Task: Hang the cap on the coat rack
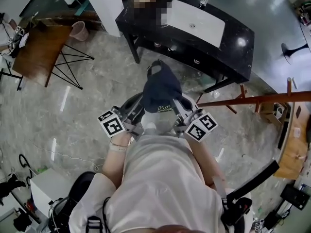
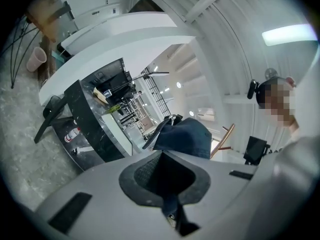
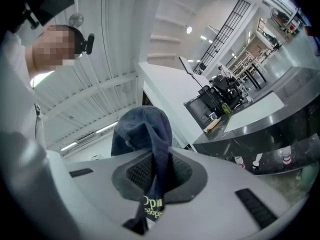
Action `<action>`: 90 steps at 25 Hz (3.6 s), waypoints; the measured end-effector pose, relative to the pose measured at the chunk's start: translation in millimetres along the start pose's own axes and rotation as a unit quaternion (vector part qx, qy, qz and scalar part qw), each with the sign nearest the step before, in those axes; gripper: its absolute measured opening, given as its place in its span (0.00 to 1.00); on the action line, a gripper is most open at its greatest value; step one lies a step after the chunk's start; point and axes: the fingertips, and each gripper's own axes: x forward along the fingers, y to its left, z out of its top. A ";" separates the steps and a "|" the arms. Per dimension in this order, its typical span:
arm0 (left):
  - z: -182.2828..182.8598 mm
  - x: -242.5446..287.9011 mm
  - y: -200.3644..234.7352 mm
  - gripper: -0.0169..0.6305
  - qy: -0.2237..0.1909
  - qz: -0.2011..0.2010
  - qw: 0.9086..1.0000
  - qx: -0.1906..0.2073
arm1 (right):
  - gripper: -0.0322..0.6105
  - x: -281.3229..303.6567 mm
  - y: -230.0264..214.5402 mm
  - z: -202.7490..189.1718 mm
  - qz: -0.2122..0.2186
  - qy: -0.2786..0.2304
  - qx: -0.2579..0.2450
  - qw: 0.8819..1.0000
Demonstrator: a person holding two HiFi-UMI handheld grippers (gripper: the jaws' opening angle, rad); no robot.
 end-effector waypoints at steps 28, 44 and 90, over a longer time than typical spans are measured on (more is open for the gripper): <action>-13.1 108.4 -96.6 0.04 0.089 -0.127 0.987 0.053 | 0.12 -93.3 -16.8 103.2 -0.098 -0.107 -0.035 0.989; -128.9 196.2 -188.4 0.04 0.222 -0.270 0.937 0.021 | 0.12 -259.5 -35.7 137.6 -0.269 -0.202 -0.073 0.939; -262.4 261.3 -157.9 0.04 0.352 -0.274 0.893 -0.053 | 0.12 -356.8 -121.9 74.8 -0.406 -0.203 0.020 0.891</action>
